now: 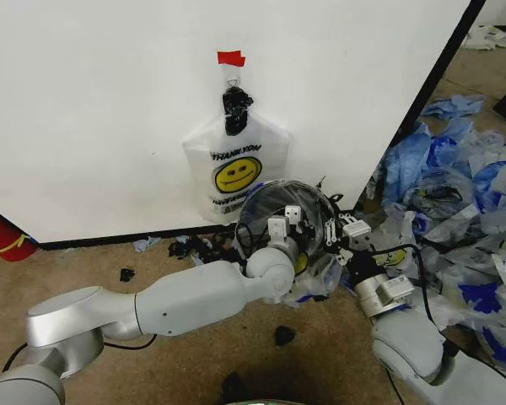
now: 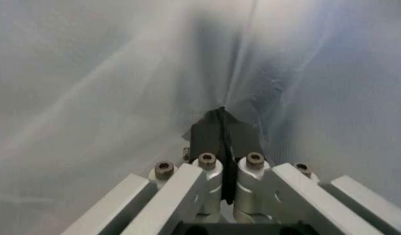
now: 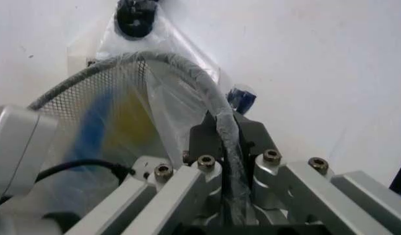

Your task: Pick up the garbage bag from the wall and place it over the trash bin.

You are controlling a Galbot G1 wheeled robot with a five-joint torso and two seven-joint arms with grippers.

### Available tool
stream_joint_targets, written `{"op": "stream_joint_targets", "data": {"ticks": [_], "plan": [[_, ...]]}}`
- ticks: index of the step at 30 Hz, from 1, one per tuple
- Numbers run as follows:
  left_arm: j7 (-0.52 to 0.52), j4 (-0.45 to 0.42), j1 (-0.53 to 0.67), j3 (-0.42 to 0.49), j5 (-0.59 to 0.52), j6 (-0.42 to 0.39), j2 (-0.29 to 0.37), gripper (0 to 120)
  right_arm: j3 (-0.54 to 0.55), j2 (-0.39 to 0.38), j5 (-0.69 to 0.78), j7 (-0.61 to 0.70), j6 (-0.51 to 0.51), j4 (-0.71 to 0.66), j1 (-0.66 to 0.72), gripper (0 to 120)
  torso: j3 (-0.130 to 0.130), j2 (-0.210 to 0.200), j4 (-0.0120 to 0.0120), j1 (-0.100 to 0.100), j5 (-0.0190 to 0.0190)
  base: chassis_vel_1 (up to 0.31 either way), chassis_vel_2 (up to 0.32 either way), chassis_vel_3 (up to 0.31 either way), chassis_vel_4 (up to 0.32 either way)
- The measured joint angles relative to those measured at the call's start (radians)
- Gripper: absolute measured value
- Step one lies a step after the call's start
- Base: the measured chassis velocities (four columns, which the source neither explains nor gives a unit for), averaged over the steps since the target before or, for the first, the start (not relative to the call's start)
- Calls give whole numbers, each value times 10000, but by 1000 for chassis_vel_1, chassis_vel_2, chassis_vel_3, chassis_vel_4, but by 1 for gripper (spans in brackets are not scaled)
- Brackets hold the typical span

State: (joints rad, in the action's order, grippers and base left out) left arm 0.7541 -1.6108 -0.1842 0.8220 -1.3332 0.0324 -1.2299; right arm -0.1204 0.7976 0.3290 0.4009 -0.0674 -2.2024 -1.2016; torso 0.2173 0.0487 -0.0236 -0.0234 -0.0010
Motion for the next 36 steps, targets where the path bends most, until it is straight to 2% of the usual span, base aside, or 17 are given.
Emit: {"op": "stream_joint_targets", "data": {"ticks": [11,18,28,36], "plan": [[84,121,169,9,-76,-1,10,0,-128,-5,-83,-18,-58,-128,-296,0,0,0,-1,0,0,0,0,0,0],[212,-193,96,82,-161,-3,79,0,-123,23,-23,9,-76,-92,-324,0,0,0,0,0,-1,0,0,0,0],[499,-1145,138,33,-565,-24,545,0,-87,278,366,233,-75,430,38,0,0,0,0,0,-1,0,0,0,0],[546,-1921,124,-90,-900,-21,769,0,116,636,1477,757,74,900,706,0,0,0,1,0,-1,0,0,0,0]]}}
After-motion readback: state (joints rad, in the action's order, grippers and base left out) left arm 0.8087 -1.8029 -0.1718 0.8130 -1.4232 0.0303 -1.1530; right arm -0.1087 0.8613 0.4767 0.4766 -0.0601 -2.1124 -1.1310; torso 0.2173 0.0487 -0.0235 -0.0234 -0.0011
